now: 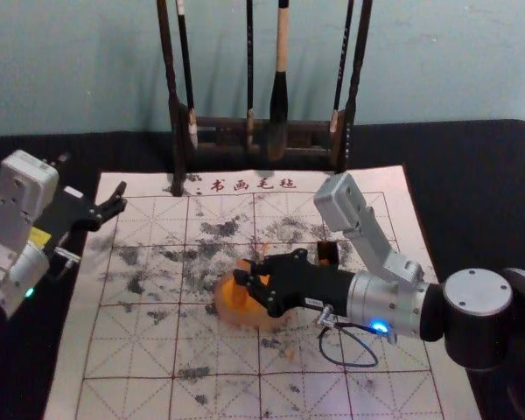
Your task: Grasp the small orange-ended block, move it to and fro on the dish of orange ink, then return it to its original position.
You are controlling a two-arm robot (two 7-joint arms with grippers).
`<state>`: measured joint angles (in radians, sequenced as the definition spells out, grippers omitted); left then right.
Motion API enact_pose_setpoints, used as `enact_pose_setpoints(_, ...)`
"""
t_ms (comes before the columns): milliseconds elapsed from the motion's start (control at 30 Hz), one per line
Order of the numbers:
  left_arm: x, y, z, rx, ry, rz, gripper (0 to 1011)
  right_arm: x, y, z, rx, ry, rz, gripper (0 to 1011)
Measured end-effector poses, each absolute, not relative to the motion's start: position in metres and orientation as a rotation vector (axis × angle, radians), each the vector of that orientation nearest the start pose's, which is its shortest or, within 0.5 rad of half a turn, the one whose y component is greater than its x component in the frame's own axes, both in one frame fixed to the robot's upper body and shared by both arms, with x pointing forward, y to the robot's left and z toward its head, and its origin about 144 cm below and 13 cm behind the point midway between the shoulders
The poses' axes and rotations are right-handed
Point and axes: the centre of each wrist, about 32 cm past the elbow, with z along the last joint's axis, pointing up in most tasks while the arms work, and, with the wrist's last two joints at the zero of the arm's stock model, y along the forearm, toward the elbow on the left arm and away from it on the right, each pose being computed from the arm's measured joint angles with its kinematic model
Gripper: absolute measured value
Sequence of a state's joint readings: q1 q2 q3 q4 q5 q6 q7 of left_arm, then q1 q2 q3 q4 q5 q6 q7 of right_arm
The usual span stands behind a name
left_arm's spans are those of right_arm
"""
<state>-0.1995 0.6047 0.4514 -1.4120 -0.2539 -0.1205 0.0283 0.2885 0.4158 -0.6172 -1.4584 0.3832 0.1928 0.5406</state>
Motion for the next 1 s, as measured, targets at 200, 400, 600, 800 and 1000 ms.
enact_pose_setpoints(200,0.489,0.31,1.14,0.304,-0.285,1.248,1001,0.499,-0.187,1.147,-0.287,0.12,-0.532,126)
enact_pose_setpoints(400,0.489,0.31,1.14,0.304,-0.285,1.248,1001,0.505,-0.185,1.146,-0.284,0.123,-0.547,126)
enact_pose_setpoints(600,0.489,0.31,1.14,0.304,-0.285,1.248,1001,0.509,-0.185,1.145,-0.28,0.131,-0.57,127)
enact_pose_setpoints(800,0.489,0.31,1.14,0.304,-0.285,1.248,1001,0.51,-0.188,1.145,-0.278,0.137,-0.592,127)
enact_pose_setpoints(1000,0.489,0.31,1.14,0.304,-0.285,1.248,1001,0.51,-0.194,1.145,-0.276,0.14,-0.614,127)
